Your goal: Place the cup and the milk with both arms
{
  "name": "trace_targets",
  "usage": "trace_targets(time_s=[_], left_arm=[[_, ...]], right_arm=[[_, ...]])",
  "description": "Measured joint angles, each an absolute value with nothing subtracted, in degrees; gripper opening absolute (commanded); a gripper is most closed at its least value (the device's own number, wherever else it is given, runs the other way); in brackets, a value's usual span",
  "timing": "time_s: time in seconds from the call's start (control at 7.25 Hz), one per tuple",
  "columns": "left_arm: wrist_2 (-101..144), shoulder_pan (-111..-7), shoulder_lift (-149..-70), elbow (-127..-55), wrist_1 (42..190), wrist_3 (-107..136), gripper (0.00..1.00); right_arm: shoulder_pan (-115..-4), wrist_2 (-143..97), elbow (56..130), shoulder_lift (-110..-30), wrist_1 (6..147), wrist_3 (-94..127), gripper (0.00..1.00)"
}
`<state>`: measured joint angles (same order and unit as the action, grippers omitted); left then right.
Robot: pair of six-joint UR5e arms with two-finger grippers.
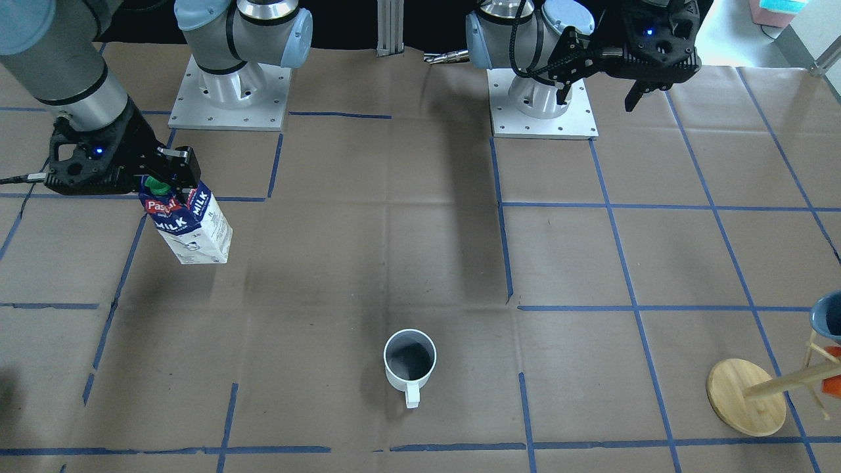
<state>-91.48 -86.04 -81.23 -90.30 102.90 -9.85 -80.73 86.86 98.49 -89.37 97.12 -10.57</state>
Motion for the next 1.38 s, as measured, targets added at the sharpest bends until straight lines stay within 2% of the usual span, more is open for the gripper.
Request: trace_targets(time_s=[0.55, 1.38], left_arm=[[-91.41, -86.04, -80.84, -90.51, 103.01, -9.84, 1.00], [-91.41, -85.65, -79.66, -91.30, 103.97, -9.84, 1.00]], right_arm=[[-91.26, 87.63, 80.97, -75.05, 93.98, 0.48, 0.51], [-99.31, 87.72, 53.16, -54.96, 88.27, 8.63, 0.50]])
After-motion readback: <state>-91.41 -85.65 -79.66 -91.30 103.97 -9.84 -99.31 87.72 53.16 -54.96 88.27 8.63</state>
